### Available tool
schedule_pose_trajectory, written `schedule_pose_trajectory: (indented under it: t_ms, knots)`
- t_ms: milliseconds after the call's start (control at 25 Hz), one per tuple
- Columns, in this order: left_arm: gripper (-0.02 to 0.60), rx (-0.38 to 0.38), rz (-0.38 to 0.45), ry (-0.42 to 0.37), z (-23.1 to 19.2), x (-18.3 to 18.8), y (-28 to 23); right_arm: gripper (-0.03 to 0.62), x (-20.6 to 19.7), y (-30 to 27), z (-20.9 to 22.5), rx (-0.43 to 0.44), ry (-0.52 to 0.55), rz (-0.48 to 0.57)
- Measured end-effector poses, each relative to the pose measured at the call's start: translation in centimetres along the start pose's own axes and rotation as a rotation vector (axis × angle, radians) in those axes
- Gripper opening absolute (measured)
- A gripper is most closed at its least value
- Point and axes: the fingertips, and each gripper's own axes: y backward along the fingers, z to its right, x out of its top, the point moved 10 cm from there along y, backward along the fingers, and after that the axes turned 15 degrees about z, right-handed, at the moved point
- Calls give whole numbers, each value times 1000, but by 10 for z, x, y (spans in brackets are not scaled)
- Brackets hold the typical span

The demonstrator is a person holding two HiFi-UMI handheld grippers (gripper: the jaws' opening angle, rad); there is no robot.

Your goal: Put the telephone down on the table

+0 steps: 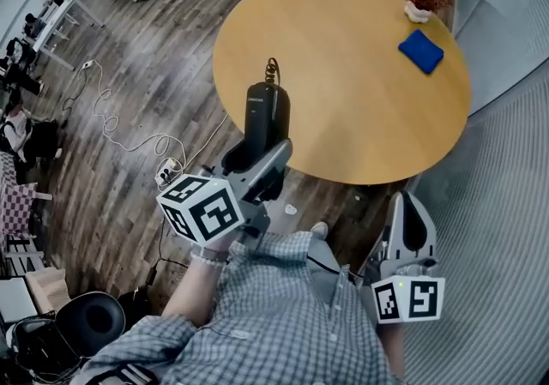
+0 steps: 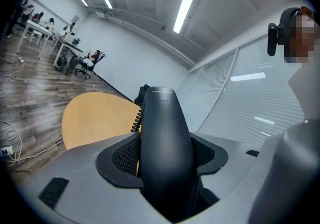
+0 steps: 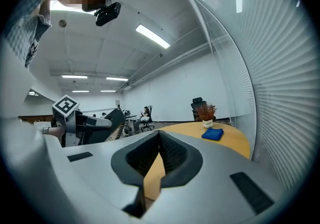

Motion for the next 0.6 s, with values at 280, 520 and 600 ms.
schedule_pose_trajectory:
  t_ms: [280, 520, 600]
  knots:
    - [279, 49, 12, 37, -11, -2, -37, 6, -13, -25, 29, 5, -43, -29]
    - [279, 84, -11, 26, -37, 0, -61, 6, -21, -49, 38, -9, -36, -30]
    - [279, 86, -23, 5, -42, 11, -72, 6, -12, -60, 37, -17, -26, -32]
